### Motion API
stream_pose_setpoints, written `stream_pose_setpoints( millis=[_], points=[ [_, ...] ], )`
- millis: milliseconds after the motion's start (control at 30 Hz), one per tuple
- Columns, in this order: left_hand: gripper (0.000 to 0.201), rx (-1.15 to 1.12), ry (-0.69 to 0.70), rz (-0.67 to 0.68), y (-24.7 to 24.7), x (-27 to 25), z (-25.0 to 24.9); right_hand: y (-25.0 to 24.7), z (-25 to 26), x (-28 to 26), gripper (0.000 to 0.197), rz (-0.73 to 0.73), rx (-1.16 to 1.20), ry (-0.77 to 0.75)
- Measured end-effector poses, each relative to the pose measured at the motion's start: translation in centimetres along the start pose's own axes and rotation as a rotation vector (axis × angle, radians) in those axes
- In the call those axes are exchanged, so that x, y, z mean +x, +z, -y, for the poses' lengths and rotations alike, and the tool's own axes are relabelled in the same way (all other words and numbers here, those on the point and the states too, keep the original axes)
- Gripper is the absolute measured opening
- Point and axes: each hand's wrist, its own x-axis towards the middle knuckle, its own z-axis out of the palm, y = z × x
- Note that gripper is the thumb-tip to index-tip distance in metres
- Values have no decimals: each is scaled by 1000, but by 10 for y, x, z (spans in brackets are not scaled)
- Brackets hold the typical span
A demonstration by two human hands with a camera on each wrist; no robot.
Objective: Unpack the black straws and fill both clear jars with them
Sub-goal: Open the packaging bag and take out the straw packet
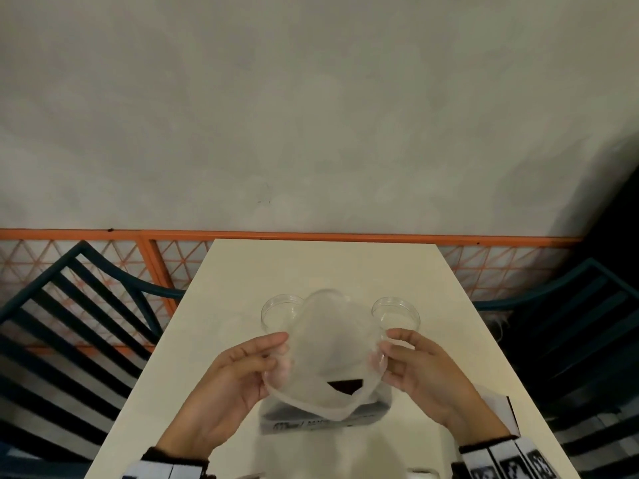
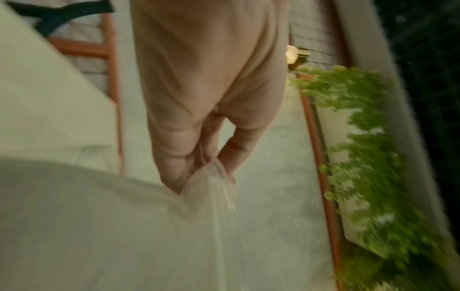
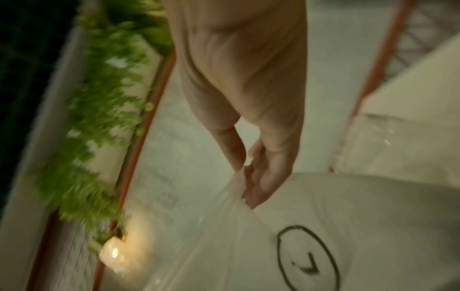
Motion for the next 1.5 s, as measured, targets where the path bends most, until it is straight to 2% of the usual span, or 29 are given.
stream_pose_setpoints(
  millis=[100, 167, 200, 267, 333, 367, 433, 500, 567, 667, 767, 833, 900, 1033, 1100, 1167, 1200, 1267, 1300, 1367, 1400, 1500],
  points=[
    [39, -269, -122, 16, -17, 6, 3, -16, -7, 11, 44, 120, 308, 149],
    [39, -425, -132, -2, -28, 6, 5, -25, -10, 13, 56, 155, 400, 177],
    [38, -469, -130, 23, -29, 3, 5, -27, -11, 12, 53, 166, 410, 185],
    [36, -465, -113, 49, -23, -3, 3, -25, -10, 9, 33, 161, 365, 176],
    [32, -346, -27, -17, -14, -4, 7, -18, -11, 5, 10, 103, 202, 111],
    [34, -241, 7, -63, -8, -5, 8, -15, -14, 4, 10, 70, 47, 62],
    [35, -41, 45, -119, 1, -5, 11, -6, -20, 0, 11, -28, -410, -72],
    [32, 119, 81, -196, 5, -4, 15, -2, -23, -1, 16, -170, -844, -281],
    [27, 332, 169, -349, 6, -2, 18, -1, -19, -1, 15, -322, -928, -448],
    [15, 672, 304, -526, 2, -6, 16, -6, -12, -2, 12, -423, -940, -508],
    [14, 881, 345, -613, -7, -11, 13, -12, -10, -2, 15, -369, -794, -441],
    [14, 822, 301, -570, -11, -10, 16, -11, -11, -1, 10, -258, -584, -320],
    [17, 634, 223, -454, -10, -8, 21, -7, -17, 1, 6, -140, -383, -181],
    [23, 216, 4, -227, -3, -2, 31, 7, -30, 1, 5, -9, -150, 62],
    [25, 27, -91, -177, -7, 0, 32, 5, -32, 2, 10, 45, 48, 179],
    [15, -202, -194, -166, -17, 1, 32, -5, -31, 6, 7, 79, 244, 254],
    [15, -311, -223, -168, -21, 0, 31, -11, -31, 8, 12, 74, 301, 266],
    [39, -428, -230, -172, -30, 1, 33, -23, -32, 12, 40, 49, 361, 272],
    [38, -451, -238, -158, -31, 0, 32, -28, -34, 12, 50, 40, 399, 277],
    [18, -450, -232, -132, -27, -3, 31, -35, -35, 12, 62, 62, 452, 260],
    [18, -395, -212, -119, -24, -5, 31, -33, -32, 9, 60, 83, 427, 233],
    [20, -119, -86, -158, -16, -8, 33, -29, -28, 3, 30, 67, 214, 90]
  ],
)
